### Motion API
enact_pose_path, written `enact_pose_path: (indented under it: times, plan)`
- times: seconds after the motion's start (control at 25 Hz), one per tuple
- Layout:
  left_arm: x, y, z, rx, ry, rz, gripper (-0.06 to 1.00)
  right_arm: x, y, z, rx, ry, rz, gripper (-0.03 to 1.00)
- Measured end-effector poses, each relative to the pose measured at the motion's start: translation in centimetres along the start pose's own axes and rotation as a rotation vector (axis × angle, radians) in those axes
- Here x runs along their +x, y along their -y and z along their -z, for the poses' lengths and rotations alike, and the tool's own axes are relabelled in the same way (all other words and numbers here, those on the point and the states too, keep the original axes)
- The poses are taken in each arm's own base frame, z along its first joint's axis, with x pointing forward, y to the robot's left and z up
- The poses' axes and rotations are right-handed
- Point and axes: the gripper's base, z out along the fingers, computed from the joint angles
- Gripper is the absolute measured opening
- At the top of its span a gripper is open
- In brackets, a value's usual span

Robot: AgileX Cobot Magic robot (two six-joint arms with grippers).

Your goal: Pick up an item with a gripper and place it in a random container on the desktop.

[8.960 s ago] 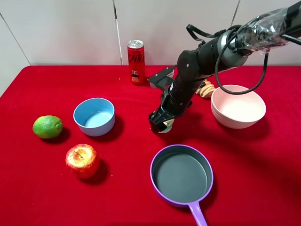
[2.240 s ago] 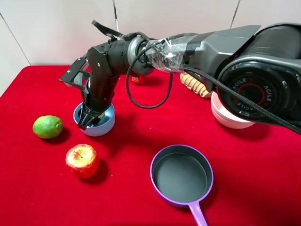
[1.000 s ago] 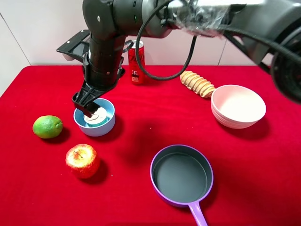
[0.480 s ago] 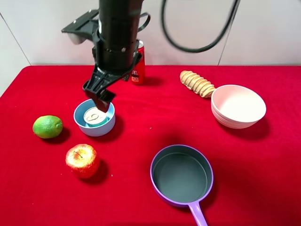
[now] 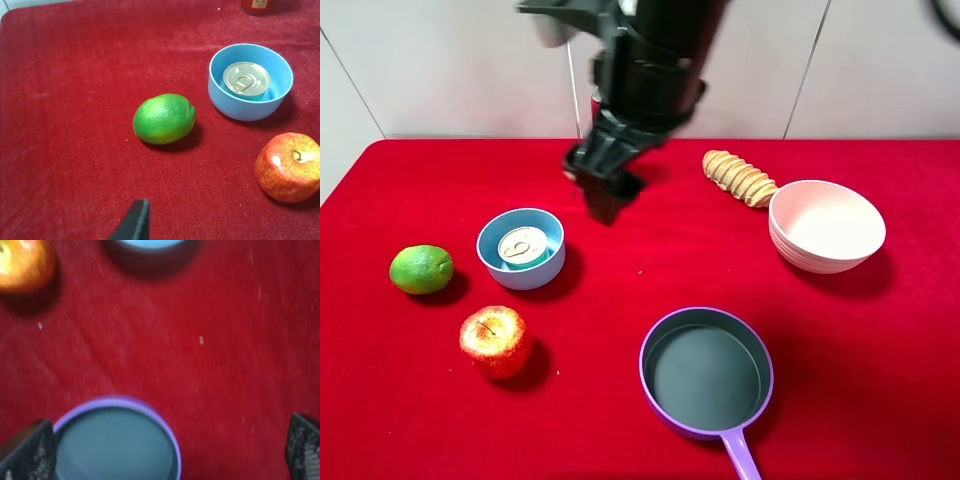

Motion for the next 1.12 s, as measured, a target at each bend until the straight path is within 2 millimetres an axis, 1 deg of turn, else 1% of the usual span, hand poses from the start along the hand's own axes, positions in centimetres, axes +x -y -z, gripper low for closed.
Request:
enact_pose_path:
  times: [0.16,0.28,0.44,0.56,0.84,1.0,1.12]
  plan:
    - [0.0,0.0,0.0,0.000,0.000,0.000,0.99,3.2,1.0,0.3,0.007,-0.041,-0.092,0.69]
    - [0.0,0.0,0.0,0.000,0.000,0.000,0.99,5.9,1.9,0.9,0.015,-0.057,-0.158,0.69]
    - [0.0,0.0,0.0,0.000,0.000,0.000,0.99,9.9,2.7,1.6,0.027,-0.079,-0.232,0.69]
    - [0.0,0.0,0.0,0.000,0.000,0.000,0.99,13.0,3.1,2.5,0.045,-0.066,-0.282,0.69]
    - [0.0,0.0,0.0,0.000,0.000,0.000,0.99,19.6,2.9,3.5,0.085,-0.031,-0.412,0.69]
    - [0.0,0.0,0.0,0.000,0.000,0.000,0.99,22.7,2.5,3.9,0.132,0.015,-0.499,0.69]
    - [0.0,0.0,0.0,0.000,0.000,0.000,0.99,24.5,2.1,4.3,0.176,0.071,-0.553,0.69]
